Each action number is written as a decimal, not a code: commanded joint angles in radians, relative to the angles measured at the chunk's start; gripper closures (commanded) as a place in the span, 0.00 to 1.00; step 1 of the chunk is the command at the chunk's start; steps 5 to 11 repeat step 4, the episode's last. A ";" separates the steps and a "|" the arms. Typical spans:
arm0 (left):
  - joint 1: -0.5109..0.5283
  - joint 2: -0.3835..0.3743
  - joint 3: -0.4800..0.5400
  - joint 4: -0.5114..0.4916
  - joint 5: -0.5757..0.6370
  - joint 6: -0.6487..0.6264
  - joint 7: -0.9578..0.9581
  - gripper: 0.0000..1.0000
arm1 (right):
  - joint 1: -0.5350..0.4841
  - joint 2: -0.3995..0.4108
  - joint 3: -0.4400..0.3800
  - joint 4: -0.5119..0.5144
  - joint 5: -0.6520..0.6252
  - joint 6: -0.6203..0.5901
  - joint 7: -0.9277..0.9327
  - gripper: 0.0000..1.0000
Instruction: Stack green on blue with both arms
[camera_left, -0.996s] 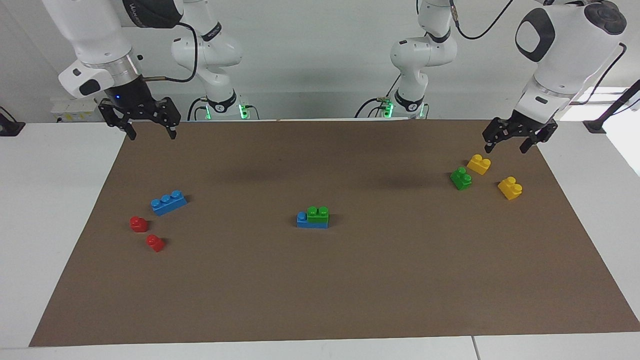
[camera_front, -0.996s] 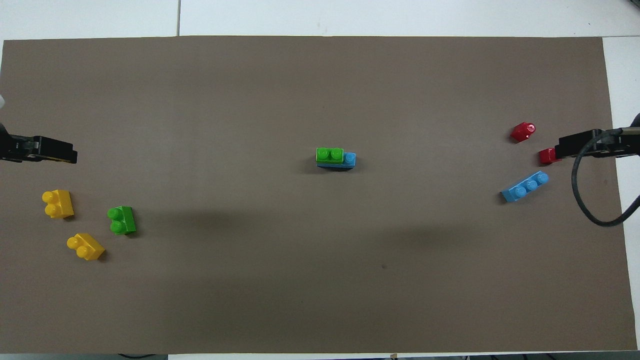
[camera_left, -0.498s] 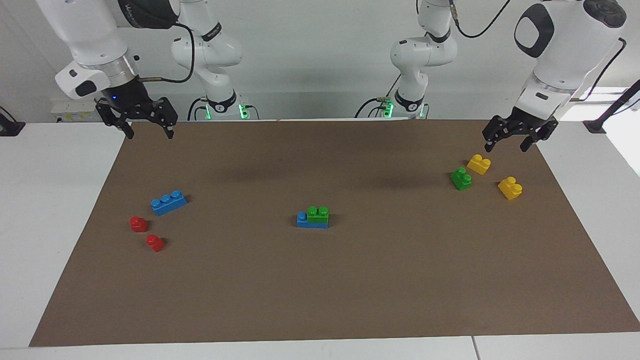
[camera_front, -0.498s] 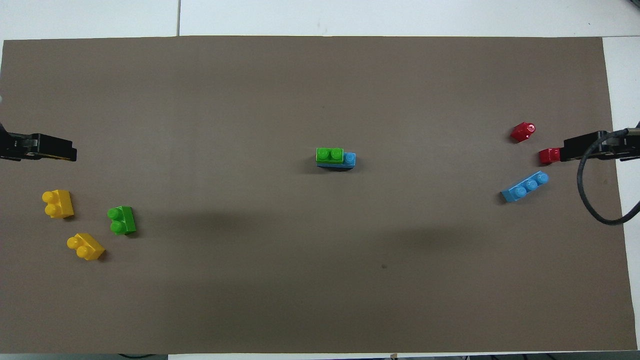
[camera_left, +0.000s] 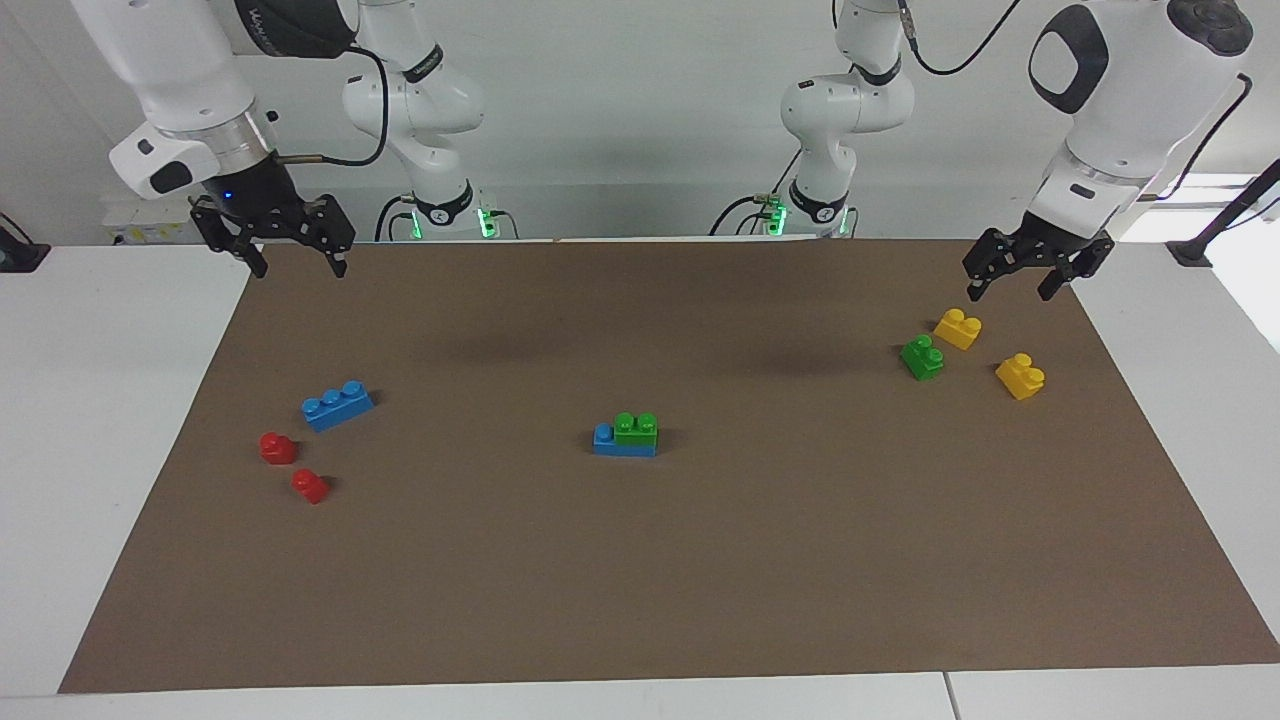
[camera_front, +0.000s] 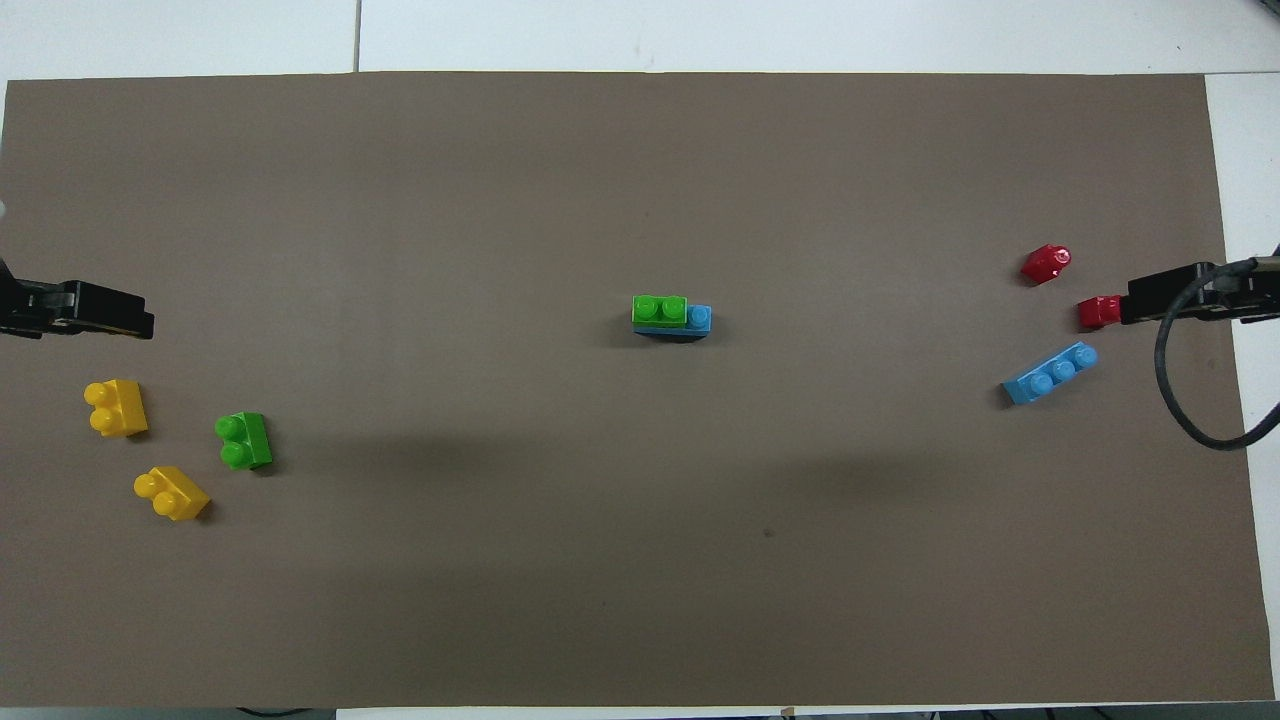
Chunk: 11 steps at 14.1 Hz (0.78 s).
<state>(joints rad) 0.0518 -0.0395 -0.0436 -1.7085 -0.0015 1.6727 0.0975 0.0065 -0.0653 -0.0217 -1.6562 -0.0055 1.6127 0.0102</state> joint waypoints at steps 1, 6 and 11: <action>-0.012 -0.014 0.013 0.003 -0.015 -0.025 -0.012 0.00 | -0.017 0.005 0.013 0.010 -0.019 -0.022 -0.021 0.00; -0.010 -0.016 0.013 0.003 -0.017 -0.022 -0.012 0.00 | -0.017 0.005 0.013 0.012 -0.019 -0.022 -0.021 0.00; -0.010 -0.016 0.013 0.003 -0.017 -0.022 -0.012 0.00 | -0.017 0.005 0.013 0.012 -0.019 -0.022 -0.021 0.00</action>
